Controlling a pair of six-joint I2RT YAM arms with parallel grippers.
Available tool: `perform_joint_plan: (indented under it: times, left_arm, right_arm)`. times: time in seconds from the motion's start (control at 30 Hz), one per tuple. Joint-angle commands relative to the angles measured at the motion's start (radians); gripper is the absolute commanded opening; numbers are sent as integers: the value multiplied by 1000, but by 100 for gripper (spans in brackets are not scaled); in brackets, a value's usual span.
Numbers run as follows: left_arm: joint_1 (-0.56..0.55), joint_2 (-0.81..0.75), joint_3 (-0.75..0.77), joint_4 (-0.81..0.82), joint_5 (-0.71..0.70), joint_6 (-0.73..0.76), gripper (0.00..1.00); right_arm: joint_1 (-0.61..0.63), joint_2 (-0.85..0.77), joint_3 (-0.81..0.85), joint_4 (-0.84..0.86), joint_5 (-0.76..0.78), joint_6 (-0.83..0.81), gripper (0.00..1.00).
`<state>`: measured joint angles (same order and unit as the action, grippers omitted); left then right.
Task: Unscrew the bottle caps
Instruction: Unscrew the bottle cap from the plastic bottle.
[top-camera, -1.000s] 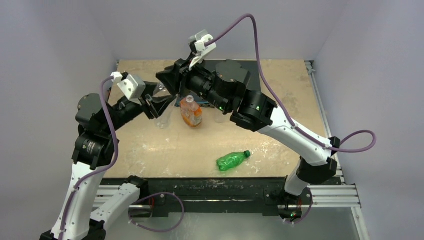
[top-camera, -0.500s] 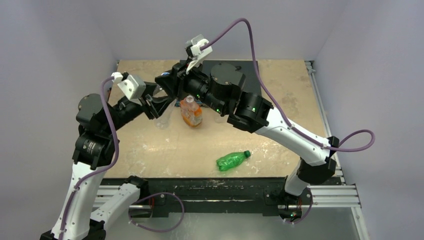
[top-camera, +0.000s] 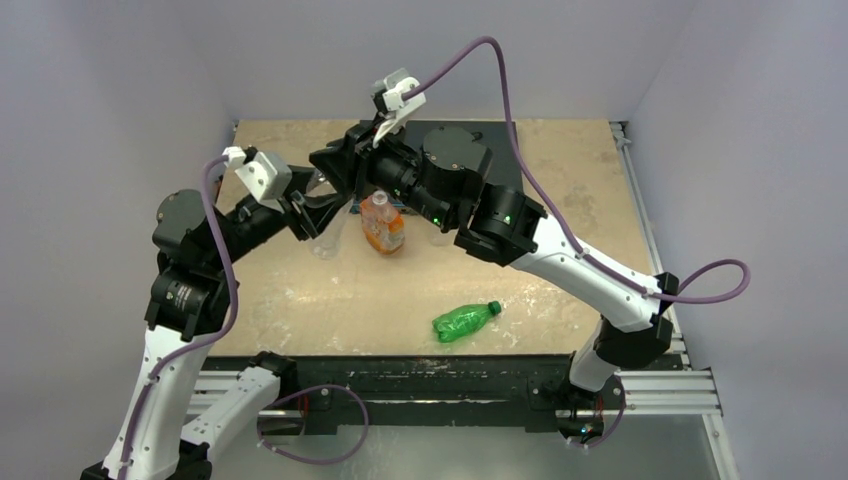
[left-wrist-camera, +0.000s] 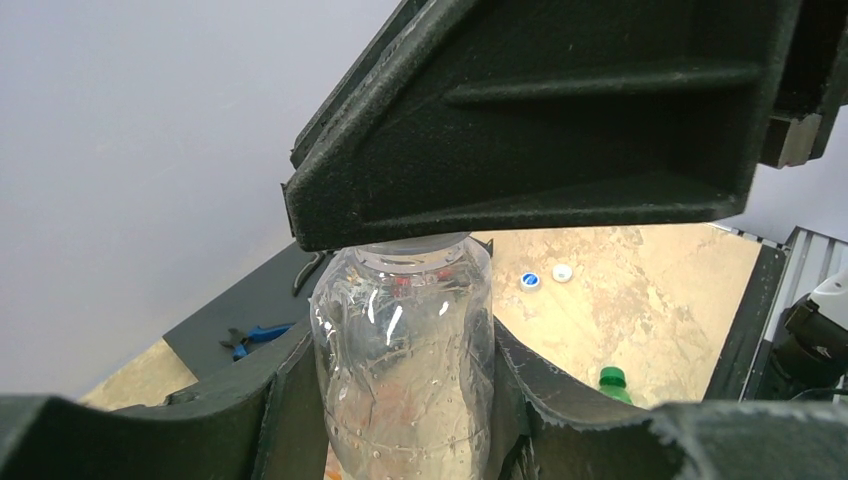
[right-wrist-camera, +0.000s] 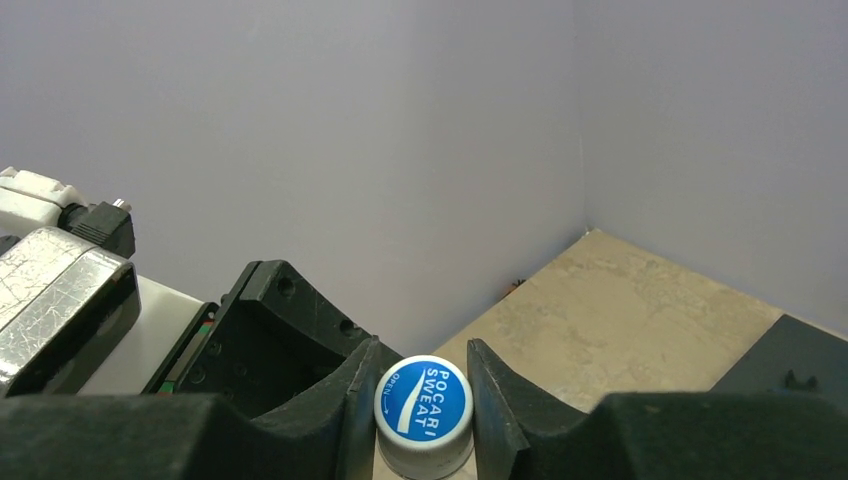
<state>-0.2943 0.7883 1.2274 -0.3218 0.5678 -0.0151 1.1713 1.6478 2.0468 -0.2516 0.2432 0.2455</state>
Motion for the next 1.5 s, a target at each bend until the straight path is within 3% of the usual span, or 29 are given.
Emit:
perform_joint_plan:
  times: [0.0,0.13,0.2,0.37,0.5,0.63,0.7,0.8,1.03,1.17,1.23,1.27,1.3,1.33,1.4,1.47]
  left_arm:
    - [6,-9,-5,40,-1,-5,0]
    - [6,-8,-5,39,1,-7,0]
    - [6,-8,-6,39,5,-11,0]
    - [6,-10,2,59,66,-57,0]
    - [6,-11,17,136,246,-170,0]
    - [6,17,37,296,534,-382,0]
    - [6,31,48,380,598,-483,0]
    - [6,31,74,386,649,-506,0]
    - [6,14,80,418,686,-552,0]
    - [6,10,79,395,691,-524,0]
    - [6,10,84,350,675,-467,0]
    - [6,8,91,278,655,-425,0]
    - [6,7,97,222,621,-368,0]
    - [6,7,101,176,581,-310,0]
    - [6,3,99,115,486,-219,0]
    - [6,-6,81,99,383,-155,0]
  right_arm:
    - [4,-45,7,45,-2,9,25]
    - [4,-45,15,43,-7,9,13]
    - [4,-44,25,36,-1,5,0]
    - [-3,-86,1,64,-55,-42,0]
    - [-63,-181,-120,195,-359,-36,0]
    - [-181,-277,-305,485,-809,109,0]
    - [-199,-283,-320,550,-959,161,0]
    - [-202,-265,-293,593,-1127,206,0]
    - [-210,-216,-306,734,-1386,325,0]
    - [-237,-204,-306,712,-1401,325,0]
    - [-249,-202,-273,580,-1338,245,0]
    - [-252,-203,-245,485,-1214,181,12]
    - [-252,-209,-217,380,-1065,125,30]
    - [-252,-224,-209,326,-904,98,51]
    - [-252,-260,-225,306,-629,106,81]
    - [-231,-288,-237,291,-440,100,91]
